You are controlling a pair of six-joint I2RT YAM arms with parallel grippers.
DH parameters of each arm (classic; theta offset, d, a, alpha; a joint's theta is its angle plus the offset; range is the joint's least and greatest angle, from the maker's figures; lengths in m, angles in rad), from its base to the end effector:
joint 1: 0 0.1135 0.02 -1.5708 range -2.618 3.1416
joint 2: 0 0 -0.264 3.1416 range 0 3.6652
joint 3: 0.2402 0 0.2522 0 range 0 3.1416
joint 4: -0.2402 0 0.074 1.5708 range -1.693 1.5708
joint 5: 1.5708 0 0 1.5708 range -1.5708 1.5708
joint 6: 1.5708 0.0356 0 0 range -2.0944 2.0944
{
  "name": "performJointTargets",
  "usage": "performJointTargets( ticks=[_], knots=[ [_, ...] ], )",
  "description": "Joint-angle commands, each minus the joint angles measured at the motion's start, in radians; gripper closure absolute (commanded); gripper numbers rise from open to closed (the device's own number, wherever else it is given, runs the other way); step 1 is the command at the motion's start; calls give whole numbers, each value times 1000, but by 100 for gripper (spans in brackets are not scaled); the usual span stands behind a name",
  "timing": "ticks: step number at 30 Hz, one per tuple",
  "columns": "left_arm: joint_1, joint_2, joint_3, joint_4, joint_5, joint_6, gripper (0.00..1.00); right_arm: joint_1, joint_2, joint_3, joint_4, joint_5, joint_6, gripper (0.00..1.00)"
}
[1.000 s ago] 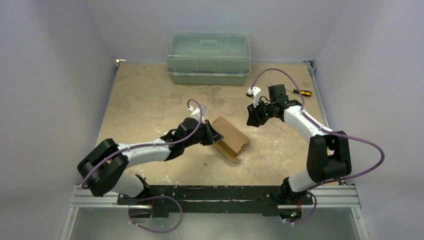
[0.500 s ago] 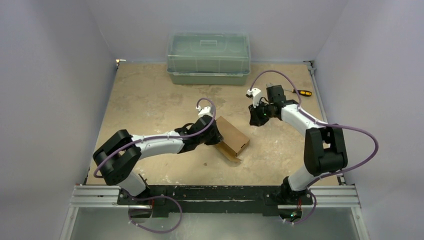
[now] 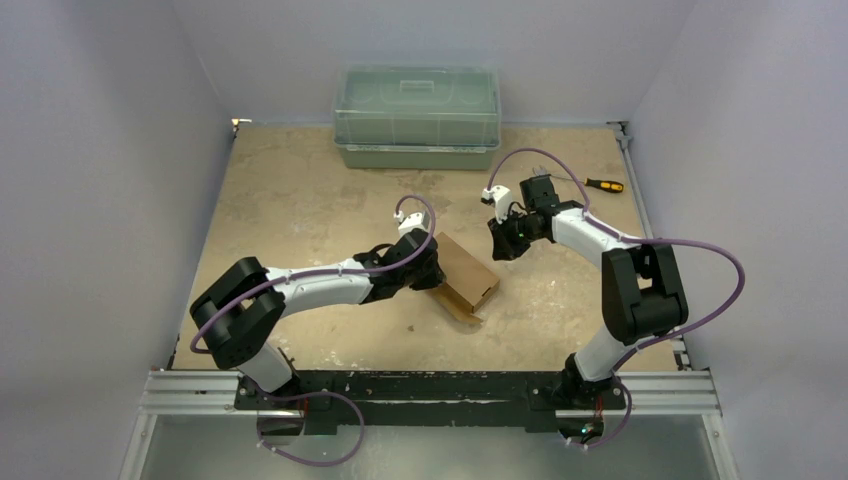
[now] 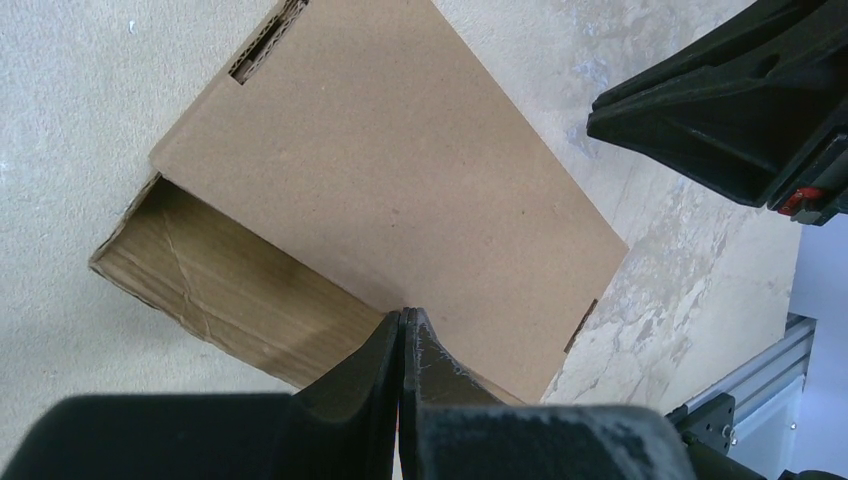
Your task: Fold the paper box
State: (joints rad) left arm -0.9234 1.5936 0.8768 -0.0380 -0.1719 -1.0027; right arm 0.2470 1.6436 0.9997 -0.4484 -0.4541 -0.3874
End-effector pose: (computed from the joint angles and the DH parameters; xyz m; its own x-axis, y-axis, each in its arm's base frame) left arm 0.2036 -0.2592 0.1870 -0.8214 -0.2906 -0.4907 0.0341 0.8338 -0.5509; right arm 0.3064 0.0934 0.1836 -0.6400 -0.5115 -0.5734 -0.7099 0.6791 0.1866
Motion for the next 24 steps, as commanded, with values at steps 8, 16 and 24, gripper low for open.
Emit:
performJointTargets(
  ticks=[8,16,24],
  knots=[
    [-3,-77,1,-13,21,47,100,2,2,25,-5,22,-15,84],
    [-3,-74,-67,72,56,29,100,8,7,27,-11,20,-17,85],
    [-4,-6,-28,73,54,38,100,16,19,35,-35,10,-34,85]
  ],
)
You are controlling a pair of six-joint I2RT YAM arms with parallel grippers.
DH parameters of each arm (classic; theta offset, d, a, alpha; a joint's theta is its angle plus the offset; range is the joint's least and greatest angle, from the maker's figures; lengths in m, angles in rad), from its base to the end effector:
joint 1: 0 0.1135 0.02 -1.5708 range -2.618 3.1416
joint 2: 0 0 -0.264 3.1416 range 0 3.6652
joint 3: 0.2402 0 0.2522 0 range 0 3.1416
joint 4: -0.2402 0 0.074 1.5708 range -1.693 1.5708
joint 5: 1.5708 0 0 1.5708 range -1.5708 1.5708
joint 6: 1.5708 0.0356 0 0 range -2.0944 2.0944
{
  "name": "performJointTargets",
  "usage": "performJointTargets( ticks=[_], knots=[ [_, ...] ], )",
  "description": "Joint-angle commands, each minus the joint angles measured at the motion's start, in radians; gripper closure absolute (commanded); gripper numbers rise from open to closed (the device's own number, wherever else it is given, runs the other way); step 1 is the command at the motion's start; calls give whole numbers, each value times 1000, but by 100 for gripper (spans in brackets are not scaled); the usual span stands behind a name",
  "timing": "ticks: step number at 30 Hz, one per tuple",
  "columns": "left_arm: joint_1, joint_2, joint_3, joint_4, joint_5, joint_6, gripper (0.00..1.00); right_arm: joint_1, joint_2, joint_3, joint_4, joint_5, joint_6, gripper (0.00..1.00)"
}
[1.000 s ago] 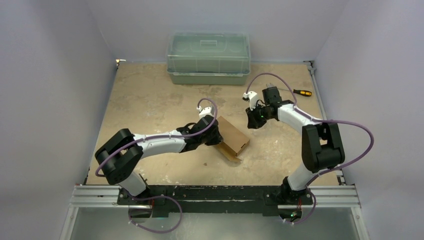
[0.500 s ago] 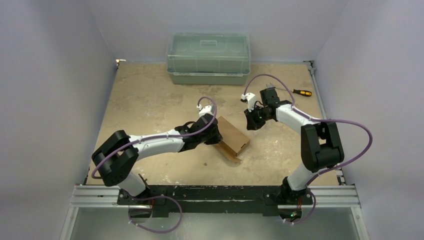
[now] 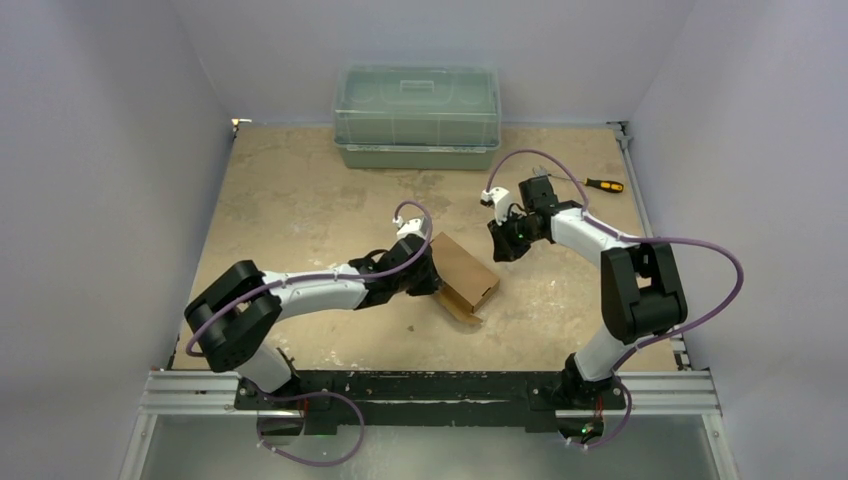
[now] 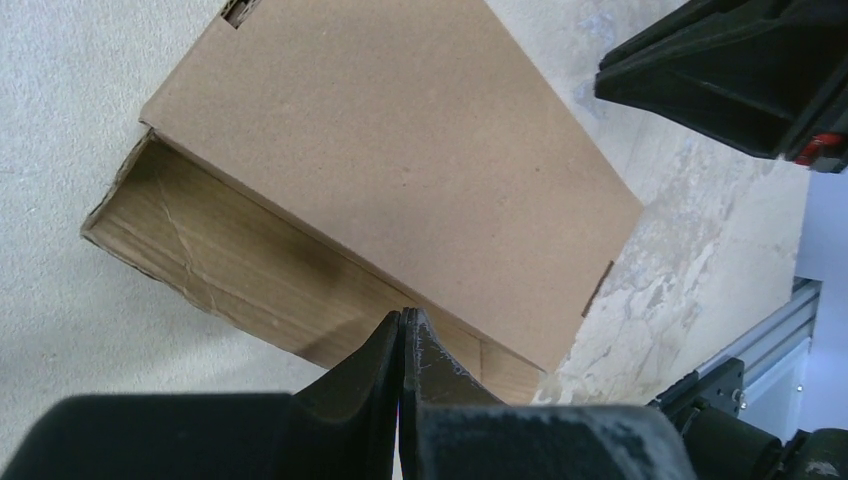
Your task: Fold the paper box
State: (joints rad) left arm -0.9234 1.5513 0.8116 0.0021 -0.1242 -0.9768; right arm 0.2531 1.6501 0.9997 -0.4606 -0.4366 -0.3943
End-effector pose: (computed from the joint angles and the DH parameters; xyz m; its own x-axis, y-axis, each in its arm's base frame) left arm 0.1948 -0.2503 0.1831 -0.8371 -0.2563 -0.4833 0.0759 0.8204 -0.5667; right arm 0.3054 0.0945 0.1809 -0.6441 -0.5262 -0.5553 -0.7105 0.6804 0.1794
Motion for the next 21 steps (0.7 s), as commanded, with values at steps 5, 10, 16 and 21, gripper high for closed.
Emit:
performJointTargets(
  ticks=[5,10,16,21],
  knots=[
    [-3,79,80,27,2,26,100,17,16,46,-57,-31,-52,85],
    [4,105,133,3,-15,50,100,30,16,55,-92,-69,-85,85],
    [28,140,185,-1,-4,75,100,40,8,60,-105,-89,-101,85],
    [49,143,207,-17,8,106,100,38,6,64,-94,-53,-80,84]
  ],
)
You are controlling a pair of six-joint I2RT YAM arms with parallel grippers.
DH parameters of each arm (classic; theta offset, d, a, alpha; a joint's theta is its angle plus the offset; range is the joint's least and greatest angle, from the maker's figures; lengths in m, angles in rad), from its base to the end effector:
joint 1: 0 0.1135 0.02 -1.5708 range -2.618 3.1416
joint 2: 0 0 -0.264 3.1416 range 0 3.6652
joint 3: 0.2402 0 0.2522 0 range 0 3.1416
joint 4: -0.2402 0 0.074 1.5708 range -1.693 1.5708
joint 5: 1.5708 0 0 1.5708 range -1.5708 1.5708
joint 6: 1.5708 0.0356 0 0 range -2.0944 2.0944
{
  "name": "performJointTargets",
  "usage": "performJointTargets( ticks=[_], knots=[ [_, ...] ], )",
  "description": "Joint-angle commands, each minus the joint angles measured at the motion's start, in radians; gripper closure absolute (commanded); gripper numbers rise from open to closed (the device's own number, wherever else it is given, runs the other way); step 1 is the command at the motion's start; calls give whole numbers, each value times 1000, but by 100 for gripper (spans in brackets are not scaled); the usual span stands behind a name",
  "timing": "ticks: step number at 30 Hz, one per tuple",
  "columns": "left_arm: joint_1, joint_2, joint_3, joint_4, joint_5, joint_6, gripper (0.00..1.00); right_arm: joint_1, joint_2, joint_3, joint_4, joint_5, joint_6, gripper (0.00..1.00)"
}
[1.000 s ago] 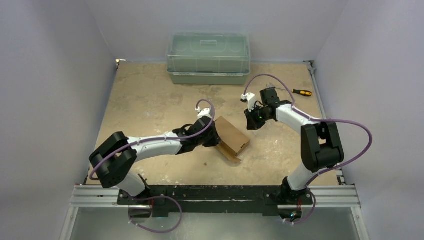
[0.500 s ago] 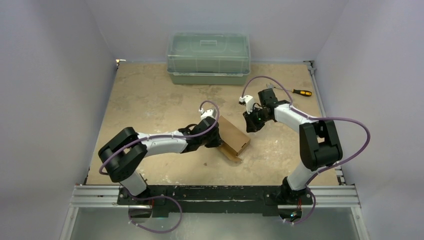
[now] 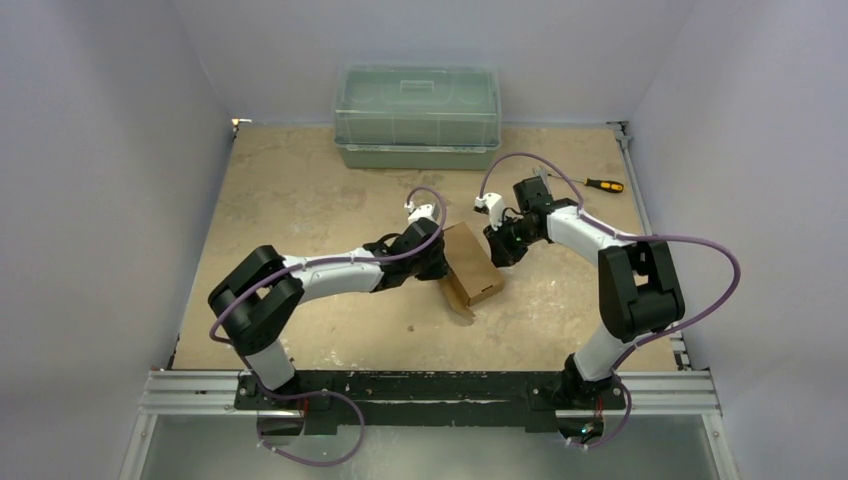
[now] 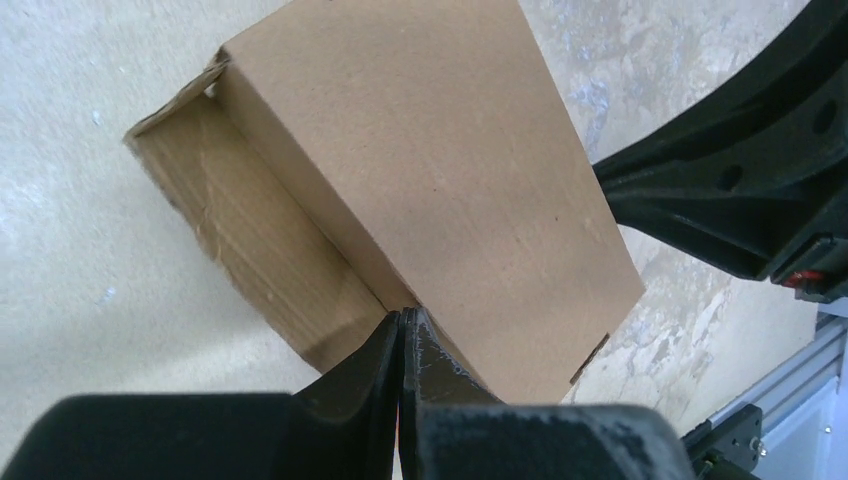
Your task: Fold the paper box
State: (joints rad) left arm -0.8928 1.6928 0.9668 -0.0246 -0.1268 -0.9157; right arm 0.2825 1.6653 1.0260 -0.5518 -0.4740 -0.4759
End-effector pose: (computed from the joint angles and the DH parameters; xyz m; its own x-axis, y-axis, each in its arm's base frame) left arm 0.2262 -0.2737 0.1832 -0.8273 -0.2269 -0.5139 0.0961 0.8442 -0.5273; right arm 0.2994 0.1038 0.1802 -0.6048 -0.6000 -0.5237 -0.7735 0.5990 0.2070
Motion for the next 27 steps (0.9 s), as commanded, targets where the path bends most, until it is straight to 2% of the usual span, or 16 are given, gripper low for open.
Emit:
performJointTargets(
  ticks=[1,6,10,11,14,16,17,18,20,22,23,24,26,27],
  knots=[
    [20,-9,52,-12,5,59,100,7,-11,39,3,-5,9,83],
    [21,-126,-11,-24,5,157,100,-22,-47,43,7,20,20,80],
    [21,-277,-116,5,45,281,100,-42,-96,50,2,32,1,75],
    [22,-320,-149,9,46,305,97,-47,-113,51,3,32,-4,73],
    [31,-461,-247,91,76,377,81,-58,-179,54,-4,8,-37,69],
    [52,-552,-312,158,141,401,62,-61,-236,55,-13,-33,-73,65],
    [66,-598,-350,206,182,407,45,-63,-268,55,-19,-69,-94,63],
    [79,-636,-387,260,224,417,33,-63,-297,54,-29,-117,-122,59],
    [96,-710,-464,368,296,443,23,-63,-361,53,-80,-219,-213,48],
    [97,-746,-543,518,398,491,23,-64,-417,38,-147,-395,-351,25],
    [95,-761,-582,595,422,495,23,-63,-453,16,-164,-451,-420,9],
    [84,-774,-618,673,452,512,23,-64,-477,-13,-194,-507,-526,2],
    [16,-792,-669,746,412,592,22,-63,-519,-77,-266,-572,-806,1],
    [-34,-797,-706,780,377,655,22,-63,-540,-110,-258,-577,-866,1]
  ],
)
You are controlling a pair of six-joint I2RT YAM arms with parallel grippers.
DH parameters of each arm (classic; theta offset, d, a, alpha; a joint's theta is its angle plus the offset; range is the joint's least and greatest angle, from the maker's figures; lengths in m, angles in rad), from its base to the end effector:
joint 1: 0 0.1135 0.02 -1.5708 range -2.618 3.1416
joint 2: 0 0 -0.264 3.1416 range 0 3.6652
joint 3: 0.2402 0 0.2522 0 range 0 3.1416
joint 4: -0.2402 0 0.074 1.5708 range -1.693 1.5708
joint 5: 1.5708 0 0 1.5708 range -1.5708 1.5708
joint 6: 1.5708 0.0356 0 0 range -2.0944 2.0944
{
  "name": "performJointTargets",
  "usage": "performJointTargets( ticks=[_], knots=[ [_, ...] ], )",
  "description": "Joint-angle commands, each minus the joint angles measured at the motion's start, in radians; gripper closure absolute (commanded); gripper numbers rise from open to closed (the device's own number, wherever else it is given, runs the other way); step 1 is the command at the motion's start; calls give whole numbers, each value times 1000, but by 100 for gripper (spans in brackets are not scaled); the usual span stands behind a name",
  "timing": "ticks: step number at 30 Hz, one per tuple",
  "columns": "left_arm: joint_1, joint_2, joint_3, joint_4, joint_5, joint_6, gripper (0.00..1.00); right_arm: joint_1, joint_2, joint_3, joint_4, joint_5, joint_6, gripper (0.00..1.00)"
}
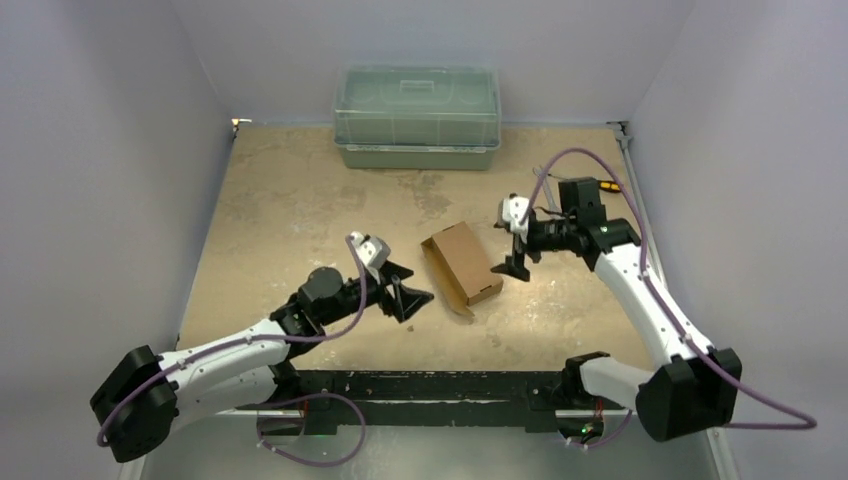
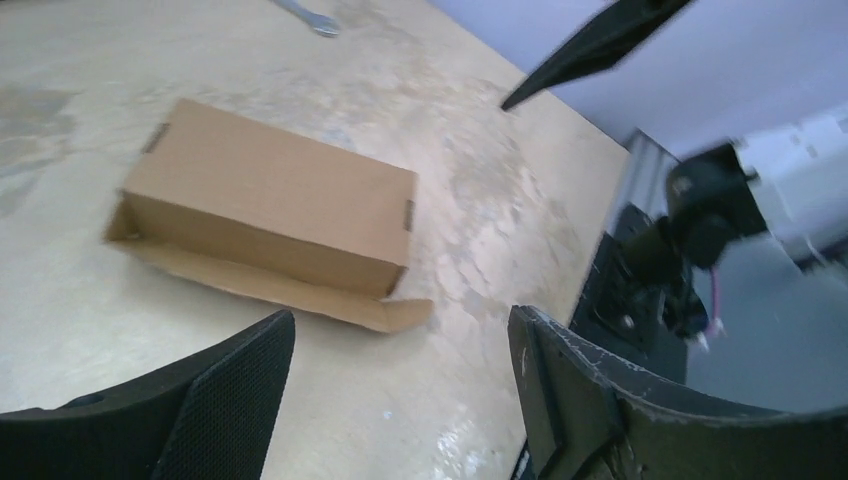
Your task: Fold the paper box
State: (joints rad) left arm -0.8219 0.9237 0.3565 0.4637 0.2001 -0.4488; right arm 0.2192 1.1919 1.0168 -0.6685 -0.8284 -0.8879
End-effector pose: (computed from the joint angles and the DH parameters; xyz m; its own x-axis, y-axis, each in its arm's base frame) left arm 0.1364 -0.1572 0.2319 -0.4332 -0.1585 -0.8872 0.7375 0.5035 -0.4501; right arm 0.2278 0.0776 0.3019 0.0248 -0.5318 -0.8465 -0.9601 0.2232 -0.1683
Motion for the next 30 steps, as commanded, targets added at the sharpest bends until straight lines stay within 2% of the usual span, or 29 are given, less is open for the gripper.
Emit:
performJointTargets(
  ticks=[1,5,7,10,14,18,30],
  knots=[
    [-159,-31,-127,325,9,253,22,1,-81,-130,-115,-223,-481,1],
    [-347,39,-257,524,-182,534,22,2,-97,-193,-64,-171,-580,1],
    [-456,106,-256,561,-290,627,22,2,-107,-237,4,-130,-577,3],
    [-547,230,-212,584,-439,758,24,2,-124,-312,122,-76,-546,6],
    [-560,386,-187,704,-500,807,31,2,-126,-342,193,-76,-490,11],
    [-560,512,-120,716,-524,823,43,4,-117,-356,247,-65,-446,14],
    [-556,728,-2,775,-467,877,56,13,-88,-363,272,-50,-409,17]
  ],
)
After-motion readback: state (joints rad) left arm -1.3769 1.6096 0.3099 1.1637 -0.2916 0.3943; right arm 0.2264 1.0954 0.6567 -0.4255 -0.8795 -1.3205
